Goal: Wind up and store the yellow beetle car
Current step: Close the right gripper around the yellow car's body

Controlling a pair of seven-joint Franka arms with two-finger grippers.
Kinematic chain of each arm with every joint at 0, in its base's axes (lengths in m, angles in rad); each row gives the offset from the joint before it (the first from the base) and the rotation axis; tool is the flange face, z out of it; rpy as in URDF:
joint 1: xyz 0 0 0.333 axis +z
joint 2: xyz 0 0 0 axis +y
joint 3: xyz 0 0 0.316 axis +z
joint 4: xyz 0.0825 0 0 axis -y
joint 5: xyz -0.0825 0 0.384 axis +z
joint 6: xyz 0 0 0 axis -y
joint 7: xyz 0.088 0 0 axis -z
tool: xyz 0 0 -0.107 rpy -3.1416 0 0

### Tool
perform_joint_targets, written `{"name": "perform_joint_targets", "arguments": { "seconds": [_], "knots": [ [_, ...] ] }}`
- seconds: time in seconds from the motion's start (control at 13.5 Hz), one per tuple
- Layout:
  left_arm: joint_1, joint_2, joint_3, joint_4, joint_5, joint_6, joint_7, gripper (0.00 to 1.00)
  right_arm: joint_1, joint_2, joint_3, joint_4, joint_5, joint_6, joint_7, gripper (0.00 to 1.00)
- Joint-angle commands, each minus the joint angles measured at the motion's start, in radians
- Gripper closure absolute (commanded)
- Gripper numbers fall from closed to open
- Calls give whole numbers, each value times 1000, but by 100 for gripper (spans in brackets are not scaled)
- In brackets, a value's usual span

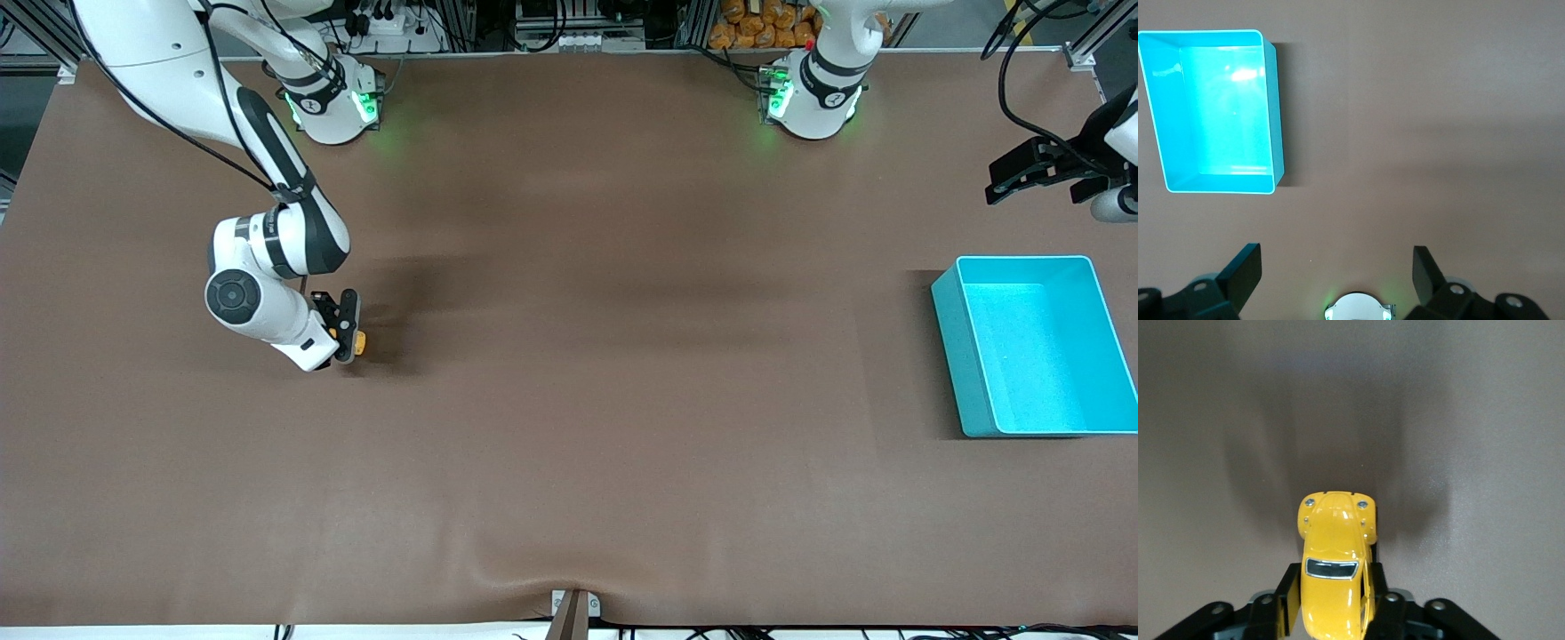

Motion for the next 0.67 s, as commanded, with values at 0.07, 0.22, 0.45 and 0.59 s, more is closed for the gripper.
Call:
{"name": "perform_joint_targets", "arguments": {
  "seconds": [0.07,0.22,0.45,0.59],
  "knots": [
    [5,3,-3,8,21,4,12,0,-4,11,2,4,-10,8,-14,87],
    [5,3,-3,8,20,4,12,0,-6,18,0,4,-10,16,-14,87],
    [5,5,-2,8,20,6,8,0,-10,18,-3,2,-10,10,-16,88],
    [5,5,-3,8,20,10,6,0,-38,18,-3,2,-10,8,-72,88]
  ]
}}
